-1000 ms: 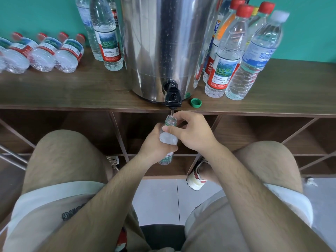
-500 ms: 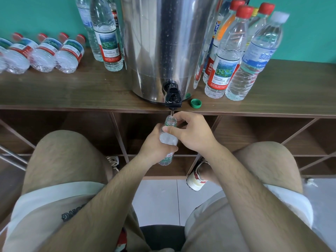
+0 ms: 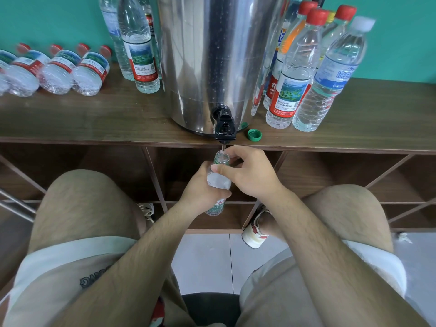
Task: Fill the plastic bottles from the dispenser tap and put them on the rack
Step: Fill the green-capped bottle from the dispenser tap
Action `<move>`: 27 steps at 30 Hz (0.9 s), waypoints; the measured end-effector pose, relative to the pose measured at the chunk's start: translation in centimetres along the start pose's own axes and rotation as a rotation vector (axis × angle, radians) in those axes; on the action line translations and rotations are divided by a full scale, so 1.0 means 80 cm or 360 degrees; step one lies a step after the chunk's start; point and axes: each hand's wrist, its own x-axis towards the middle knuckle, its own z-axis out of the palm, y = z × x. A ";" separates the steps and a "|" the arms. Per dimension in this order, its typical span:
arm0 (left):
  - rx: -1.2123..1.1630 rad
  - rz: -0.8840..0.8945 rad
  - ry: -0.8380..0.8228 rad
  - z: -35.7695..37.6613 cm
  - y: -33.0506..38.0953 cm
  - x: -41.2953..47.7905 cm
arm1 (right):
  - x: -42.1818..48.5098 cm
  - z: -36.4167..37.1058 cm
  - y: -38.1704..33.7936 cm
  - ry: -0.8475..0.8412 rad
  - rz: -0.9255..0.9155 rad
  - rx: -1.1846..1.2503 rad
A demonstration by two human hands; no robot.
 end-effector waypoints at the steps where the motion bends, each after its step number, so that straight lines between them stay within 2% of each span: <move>1: -0.0001 0.0000 -0.0001 0.000 0.000 0.000 | 0.000 0.000 0.000 0.0000 0.0001 0.0002; 27: 0.0014 -0.0036 -0.0006 -0.001 0.006 -0.004 | 0.001 0.002 0.004 0.0002 0.0004 -0.0019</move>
